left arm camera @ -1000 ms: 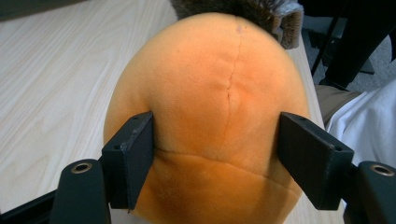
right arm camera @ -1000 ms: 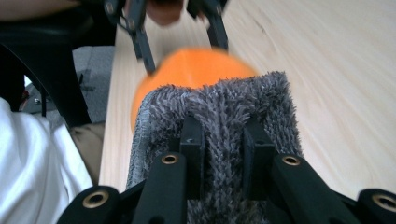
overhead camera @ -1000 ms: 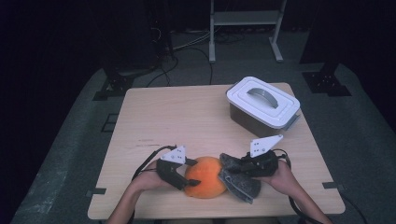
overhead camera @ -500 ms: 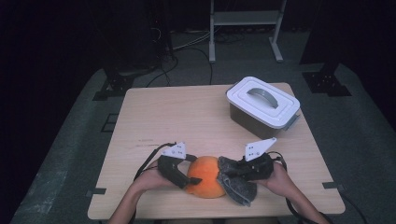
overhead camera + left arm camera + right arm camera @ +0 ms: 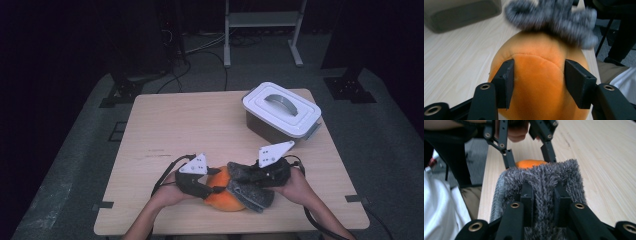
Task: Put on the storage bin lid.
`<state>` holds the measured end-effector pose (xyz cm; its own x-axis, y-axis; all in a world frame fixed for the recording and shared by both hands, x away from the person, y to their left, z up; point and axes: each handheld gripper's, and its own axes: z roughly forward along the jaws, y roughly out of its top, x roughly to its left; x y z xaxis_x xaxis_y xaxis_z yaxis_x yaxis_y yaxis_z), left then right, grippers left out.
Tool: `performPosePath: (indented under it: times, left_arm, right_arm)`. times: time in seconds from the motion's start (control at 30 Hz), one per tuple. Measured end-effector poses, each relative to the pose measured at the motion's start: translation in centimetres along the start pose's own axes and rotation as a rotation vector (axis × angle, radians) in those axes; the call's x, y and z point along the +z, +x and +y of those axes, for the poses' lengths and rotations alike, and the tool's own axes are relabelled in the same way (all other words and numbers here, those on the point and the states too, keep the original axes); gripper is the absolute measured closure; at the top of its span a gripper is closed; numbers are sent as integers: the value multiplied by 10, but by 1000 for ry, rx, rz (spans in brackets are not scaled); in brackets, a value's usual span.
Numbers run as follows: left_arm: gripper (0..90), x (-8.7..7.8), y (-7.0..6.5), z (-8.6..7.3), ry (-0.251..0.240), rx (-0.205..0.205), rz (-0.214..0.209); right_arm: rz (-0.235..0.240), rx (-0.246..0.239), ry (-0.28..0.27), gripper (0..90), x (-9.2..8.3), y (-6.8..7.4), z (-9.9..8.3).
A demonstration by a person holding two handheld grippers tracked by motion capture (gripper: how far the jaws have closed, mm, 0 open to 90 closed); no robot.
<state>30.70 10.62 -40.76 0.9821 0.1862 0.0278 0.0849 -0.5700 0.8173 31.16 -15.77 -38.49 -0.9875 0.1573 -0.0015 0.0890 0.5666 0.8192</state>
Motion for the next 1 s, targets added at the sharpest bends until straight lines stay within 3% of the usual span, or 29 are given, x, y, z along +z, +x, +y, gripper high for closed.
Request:
performPosePath:
  times: [0.13, 0.23, 0.3, 0.33, 0.37, 0.43, 0.53, 0.6, 0.73, 0.83, 0.93, 1.0]
  left_arm:
    - [294, -3, 3, -3, -14, -26, -2]
    - [163, -4, 9, -6, -11, -83, 13]
    - [156, -2, 13, -9, -17, -127, -16]
    - [173, 0, 13, -10, -16, -135, -42]
    - [245, 1, 12, -10, -21, -124, -52]
    - [345, 1, 9, -6, -12, -103, -42]
    - [454, -2, 8, 0, -20, -85, -24]
    - [474, 0, 6, 2, -28, -72, -20]
    - [457, 0, 2, 5, -33, -45, -16]
    - [359, -1, 3, 3, -29, -55, -9]
    - [163, -1, 8, 0, -25, -107, -1]
    - [118, 2, 12, -4, -33, -150, -16]
  right_arm:
    - [-2, 3, 20, 738, 7, 0, -8]
    - [-5, 36, -2, 739, 2, -1, -20]
    - [-12, 54, -6, 739, -3, -2, -26]
    - [-11, 64, -3, 739, -5, -3, -29]
    - [-11, 65, 4, 738, -6, -4, -30]
    - [-8, 67, 17, 740, -9, -4, -29]
    - [-60, 14, 6, 751, -16, 1, -17]
    - [-55, -13, -27, 752, -19, 3, -5]
    - [-43, -55, 22, 752, -9, 4, 13]
    - [-23, -33, 38, 752, -2, 2, 7]
    - [-24, -7, 23, 753, -2, 1, -4]
    - [-27, 13, 7, 754, -6, 1, -13]
